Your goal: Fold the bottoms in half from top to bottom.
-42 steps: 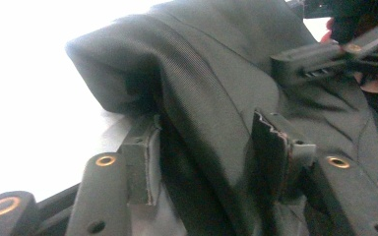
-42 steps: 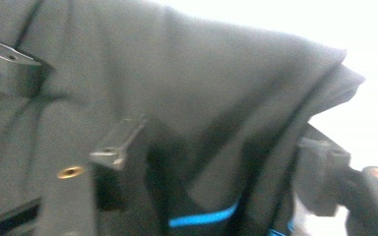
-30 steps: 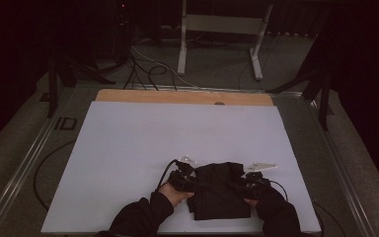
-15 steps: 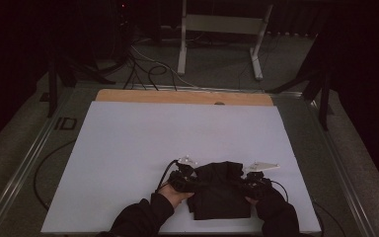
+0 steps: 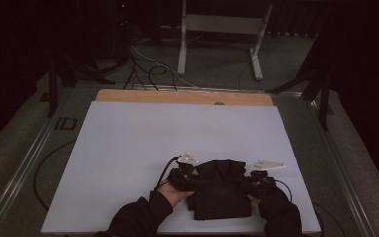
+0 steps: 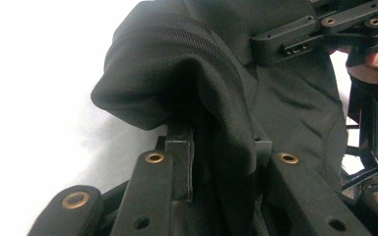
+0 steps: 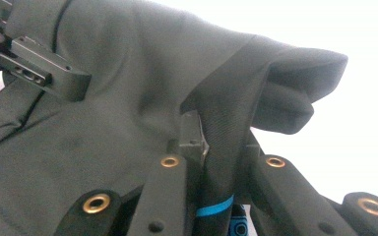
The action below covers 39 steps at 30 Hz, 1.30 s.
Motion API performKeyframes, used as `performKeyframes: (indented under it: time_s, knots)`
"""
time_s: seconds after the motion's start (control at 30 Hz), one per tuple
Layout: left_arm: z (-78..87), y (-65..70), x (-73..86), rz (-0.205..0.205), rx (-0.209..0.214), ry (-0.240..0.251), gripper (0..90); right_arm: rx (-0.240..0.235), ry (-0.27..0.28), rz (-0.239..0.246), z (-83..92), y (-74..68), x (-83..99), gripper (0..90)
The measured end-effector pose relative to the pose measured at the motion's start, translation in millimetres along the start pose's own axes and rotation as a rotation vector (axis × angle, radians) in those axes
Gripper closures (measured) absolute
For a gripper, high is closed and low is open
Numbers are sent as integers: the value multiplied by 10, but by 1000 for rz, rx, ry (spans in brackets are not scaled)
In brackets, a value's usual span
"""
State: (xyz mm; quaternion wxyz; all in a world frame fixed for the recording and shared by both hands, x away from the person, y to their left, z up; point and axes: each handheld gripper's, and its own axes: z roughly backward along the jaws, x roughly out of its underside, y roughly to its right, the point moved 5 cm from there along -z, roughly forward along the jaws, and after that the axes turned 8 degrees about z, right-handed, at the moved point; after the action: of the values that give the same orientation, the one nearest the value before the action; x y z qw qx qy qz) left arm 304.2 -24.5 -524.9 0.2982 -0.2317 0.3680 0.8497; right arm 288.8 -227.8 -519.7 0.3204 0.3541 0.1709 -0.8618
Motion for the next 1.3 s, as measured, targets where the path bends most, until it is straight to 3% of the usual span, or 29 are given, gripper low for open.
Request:
performKeyframes:
  time_s: [0.5, 0.8, 1.3]
  knots:
    - [238, 173, -218, -66, 16, 48, 737, 18, 59, 28, 158, -3, -156, 811]
    - [399, 229, -358, -92, 20, 83, 738, 33, 121, 49, 289, -12, -375, 811]
    - [736, 191, -540, -108, -4, 139, 738, 35, 182, 97, 361, -83, -768, 811]
